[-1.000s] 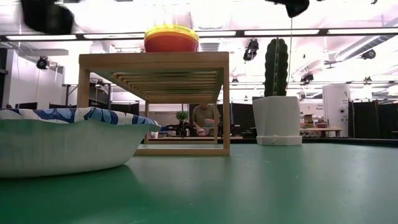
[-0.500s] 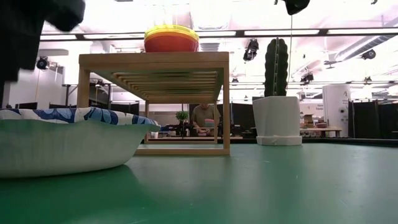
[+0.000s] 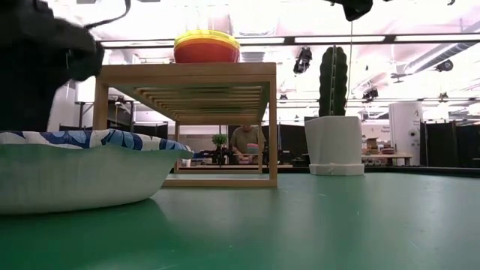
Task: Place and stack bowls onto a shelf
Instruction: Stack the white and blue bowl on top with the other white and blue bowl on the shelf
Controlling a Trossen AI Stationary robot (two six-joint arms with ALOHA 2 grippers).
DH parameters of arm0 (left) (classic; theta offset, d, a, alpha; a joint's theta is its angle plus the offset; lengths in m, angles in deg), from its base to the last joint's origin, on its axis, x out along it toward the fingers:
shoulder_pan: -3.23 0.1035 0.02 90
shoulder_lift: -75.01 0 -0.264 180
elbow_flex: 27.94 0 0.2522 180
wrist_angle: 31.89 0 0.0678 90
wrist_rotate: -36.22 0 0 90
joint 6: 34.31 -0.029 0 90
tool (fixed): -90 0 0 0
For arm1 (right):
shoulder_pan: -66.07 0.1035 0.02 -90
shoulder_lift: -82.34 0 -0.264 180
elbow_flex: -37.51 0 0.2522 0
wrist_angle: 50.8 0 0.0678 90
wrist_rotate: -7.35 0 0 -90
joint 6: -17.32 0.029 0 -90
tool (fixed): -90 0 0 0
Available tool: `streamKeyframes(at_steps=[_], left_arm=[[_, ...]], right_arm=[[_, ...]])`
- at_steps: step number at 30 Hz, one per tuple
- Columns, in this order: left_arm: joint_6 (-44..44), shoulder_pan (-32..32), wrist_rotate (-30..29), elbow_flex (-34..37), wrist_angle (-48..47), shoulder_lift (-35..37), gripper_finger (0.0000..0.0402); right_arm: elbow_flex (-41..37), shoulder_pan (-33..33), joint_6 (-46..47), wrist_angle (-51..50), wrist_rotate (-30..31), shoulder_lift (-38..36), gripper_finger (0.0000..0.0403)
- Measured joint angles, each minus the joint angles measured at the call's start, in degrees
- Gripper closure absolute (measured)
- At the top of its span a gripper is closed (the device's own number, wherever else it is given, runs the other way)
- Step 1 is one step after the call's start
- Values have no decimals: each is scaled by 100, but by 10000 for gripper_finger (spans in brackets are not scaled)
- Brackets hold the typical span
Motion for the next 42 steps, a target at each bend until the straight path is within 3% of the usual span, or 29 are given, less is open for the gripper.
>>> streamKeyframes(at_steps=[6, 13, 19, 22, 27, 32, 37, 42], left_arm=[[-43, -7, 242, 48, 113, -303, 243], [-232, -94, 327, -113, 198, -216, 389], [-1478, -96, 608, -723, 145, 96, 399], [-2645, -95, 646, -1428, 172, 291, 401], [-4445, 123, 52, -2958, -298, 409, 401], [-5383, 729, -1054, -4403, -1777, 409, 401], [-5678, 1875, -2125, -5385, -3389, 409, 401], [-6499, 3620, -2266, -5999, -3690, 409, 401]], right_arm=[[0, 0, 59, 12, 6, 80, 275], [0, -2, -7, 9, 8, 75, 275], [0, -2, -8, -31, 8, 78, 275], [0, -1, -9, -51, 10, 73, 275], [0, -2, -52, -106, 10, 73, 275], [0, -2, -68, -127, 10, 73, 275], [0, -2, -86, -129, 10, 71, 275], [0, 0, -68, -129, 10, 71, 275]])
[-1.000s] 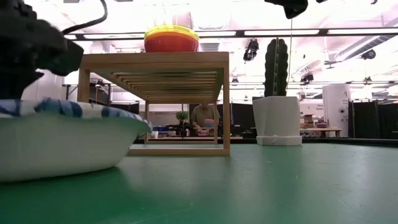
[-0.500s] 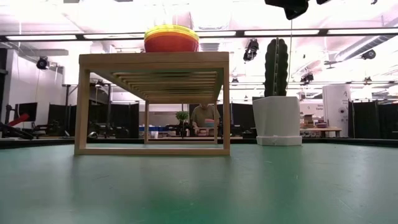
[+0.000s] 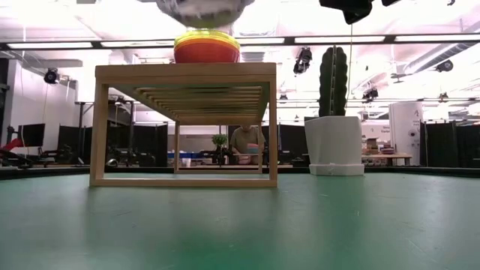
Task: Place and stack bowls onto a shelf
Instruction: Stack the white and blue bowl on top with the other white and blue bowl on the shelf
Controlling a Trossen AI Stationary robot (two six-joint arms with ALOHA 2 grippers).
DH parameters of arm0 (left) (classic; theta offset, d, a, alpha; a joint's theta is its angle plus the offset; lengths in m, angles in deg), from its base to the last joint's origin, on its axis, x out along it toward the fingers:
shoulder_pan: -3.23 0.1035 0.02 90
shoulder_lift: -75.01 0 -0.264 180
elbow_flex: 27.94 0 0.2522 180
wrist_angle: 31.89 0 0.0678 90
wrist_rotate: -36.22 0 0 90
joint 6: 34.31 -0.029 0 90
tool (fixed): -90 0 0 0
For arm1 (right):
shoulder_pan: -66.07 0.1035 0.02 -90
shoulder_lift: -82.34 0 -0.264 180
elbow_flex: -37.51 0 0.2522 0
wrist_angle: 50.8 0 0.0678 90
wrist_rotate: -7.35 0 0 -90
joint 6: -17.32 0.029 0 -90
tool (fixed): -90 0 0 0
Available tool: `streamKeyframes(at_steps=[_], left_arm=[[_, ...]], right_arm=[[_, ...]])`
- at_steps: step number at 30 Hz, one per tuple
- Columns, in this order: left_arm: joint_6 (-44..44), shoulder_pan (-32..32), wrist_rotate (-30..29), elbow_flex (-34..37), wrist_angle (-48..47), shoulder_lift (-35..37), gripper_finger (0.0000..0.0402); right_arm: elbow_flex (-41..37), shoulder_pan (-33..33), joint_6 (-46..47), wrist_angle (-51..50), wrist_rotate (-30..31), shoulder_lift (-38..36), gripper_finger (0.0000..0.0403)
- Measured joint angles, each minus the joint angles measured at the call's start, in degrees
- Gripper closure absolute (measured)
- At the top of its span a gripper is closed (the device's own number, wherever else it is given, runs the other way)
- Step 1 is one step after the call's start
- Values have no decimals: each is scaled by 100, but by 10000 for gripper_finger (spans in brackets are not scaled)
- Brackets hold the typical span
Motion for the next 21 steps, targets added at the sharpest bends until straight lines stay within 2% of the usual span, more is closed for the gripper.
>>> streamKeyframes(at_steps=[2, 4, 8, 11, 14, 21], left_arm=[[-420, 777, 159, -122, 213, 2, 402], [-848, 1570, 586, -133, 544, 11, 402], [-1289, 2981, 1849, 186, 1356, 7, 402], [-1326, 3676, 2675, 609, 2094, 0, 402], [-1412, 3996, 3158, 964, 2492, -4, 402], [-1582, 4019, 3267, 1444, 2525, -4, 401]], right_arm=[[0, -2, 6, 0, 0, -2, 275], [0, -1, 8, -2, 0, -2, 275], [0, -1, 12, -12, -2, -2, 275], [0, -2, 40, -39, 0, -2, 275], [0, -2, 63, -45, 0, -2, 275], [0, -2, 31, -45, 0, -2, 275]])
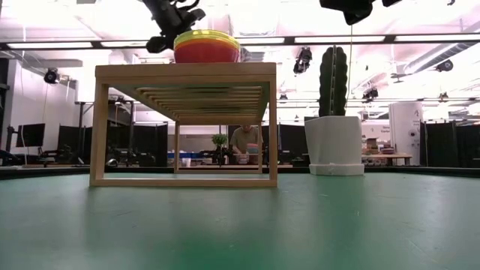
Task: Place and stack bowls onto a shelf
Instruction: Stack the white and blue bowl on top with the other white and blue bowl on the shelf
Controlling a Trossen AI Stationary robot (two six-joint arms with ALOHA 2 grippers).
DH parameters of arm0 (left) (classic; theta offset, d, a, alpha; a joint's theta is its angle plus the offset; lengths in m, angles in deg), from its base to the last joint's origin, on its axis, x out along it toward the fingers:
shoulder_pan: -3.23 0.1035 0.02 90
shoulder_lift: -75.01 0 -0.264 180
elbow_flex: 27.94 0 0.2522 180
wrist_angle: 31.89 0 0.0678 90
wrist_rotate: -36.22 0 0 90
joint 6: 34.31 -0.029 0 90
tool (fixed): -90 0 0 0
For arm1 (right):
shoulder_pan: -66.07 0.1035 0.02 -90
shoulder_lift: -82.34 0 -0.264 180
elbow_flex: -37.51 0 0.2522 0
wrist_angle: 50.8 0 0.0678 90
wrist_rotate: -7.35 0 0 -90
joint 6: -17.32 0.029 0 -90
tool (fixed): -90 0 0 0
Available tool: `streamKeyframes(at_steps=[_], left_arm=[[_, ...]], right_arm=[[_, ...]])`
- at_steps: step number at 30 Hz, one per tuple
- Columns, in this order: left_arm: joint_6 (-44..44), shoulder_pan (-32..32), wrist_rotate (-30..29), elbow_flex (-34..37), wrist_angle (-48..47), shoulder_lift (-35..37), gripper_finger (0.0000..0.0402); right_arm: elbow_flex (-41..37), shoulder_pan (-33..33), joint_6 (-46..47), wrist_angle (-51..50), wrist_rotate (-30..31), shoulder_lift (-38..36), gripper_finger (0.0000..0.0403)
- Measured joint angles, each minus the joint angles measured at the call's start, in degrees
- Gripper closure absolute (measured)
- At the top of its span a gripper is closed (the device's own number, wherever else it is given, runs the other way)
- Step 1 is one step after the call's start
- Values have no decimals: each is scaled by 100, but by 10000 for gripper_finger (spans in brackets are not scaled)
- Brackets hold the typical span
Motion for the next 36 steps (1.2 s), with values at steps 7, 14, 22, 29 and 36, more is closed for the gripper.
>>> streamKeyframes(at_steps=[7, 14, 22, 29, 36], left_arm=[[1, -2, -4, 30, 24, 0, 360], [-22, -2, -7, 30, 39, 0, 276], [-727, -275, -11, 41, -234, 130, 226], [-1168, -789, -572, 413, 33, 273, 246], [-1220, -637, -1349, 532, 136, 214, 274]], right_arm=[[0, 0, -38, 5, 0, 0, 275], [0, 0, -18, 6, 0, 0, 275], [0, 0, -99, -27, 2, -2, 275], [0, 0, -147, -114, 7, -4, 275], [0, 0, -114, -114, 48, -4, 275]])
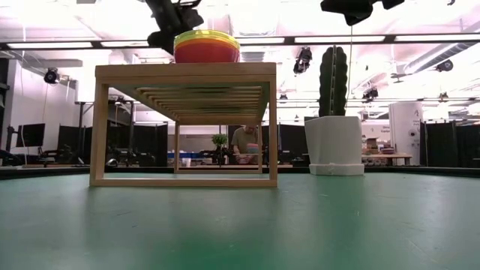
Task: Place and stack bowls onto a shelf
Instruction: Stack the white and blue bowl on top with the other white and blue bowl on the shelf
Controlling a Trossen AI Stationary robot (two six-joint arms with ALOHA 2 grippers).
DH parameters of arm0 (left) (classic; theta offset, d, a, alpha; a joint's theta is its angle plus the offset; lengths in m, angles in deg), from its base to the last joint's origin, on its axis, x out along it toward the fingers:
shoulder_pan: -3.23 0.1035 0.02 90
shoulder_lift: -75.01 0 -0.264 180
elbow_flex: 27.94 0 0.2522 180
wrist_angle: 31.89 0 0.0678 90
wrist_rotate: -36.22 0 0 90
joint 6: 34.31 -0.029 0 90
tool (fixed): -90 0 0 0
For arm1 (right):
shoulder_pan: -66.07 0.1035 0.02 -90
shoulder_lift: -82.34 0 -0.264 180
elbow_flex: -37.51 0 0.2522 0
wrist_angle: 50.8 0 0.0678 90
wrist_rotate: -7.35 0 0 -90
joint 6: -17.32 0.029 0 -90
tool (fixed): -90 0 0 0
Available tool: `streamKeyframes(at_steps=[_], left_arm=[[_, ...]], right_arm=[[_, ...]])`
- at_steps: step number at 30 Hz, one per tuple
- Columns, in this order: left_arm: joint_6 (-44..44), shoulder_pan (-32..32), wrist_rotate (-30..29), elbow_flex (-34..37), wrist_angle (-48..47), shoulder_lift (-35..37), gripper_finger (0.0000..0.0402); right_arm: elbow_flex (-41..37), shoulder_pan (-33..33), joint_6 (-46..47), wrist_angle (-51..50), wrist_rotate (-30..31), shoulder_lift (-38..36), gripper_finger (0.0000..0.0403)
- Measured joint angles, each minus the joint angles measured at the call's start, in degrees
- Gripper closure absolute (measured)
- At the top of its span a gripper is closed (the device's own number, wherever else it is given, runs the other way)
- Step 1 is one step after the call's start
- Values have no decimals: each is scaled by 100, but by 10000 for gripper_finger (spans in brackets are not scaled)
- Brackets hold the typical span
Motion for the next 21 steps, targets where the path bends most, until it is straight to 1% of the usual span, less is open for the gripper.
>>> streamKeyframes(at_steps=[7, 16, 19, 21], left_arm=[[36, 169, -17, 366, 163, -30, 303], [3, 123, -38, 297, 222, 92, 333], [0, 167, -382, 323, 259, 52, 340], [13, 185, -474, 365, 260, -29, 343]], right_arm=[[0, 0, 0, 0, 0, 0, 275], [0, 0, -55, -2, 0, 2, 275], [0, 0, -51, -2, 0, 4, 275], [0, 0, -50, -2, 0, 4, 275]])
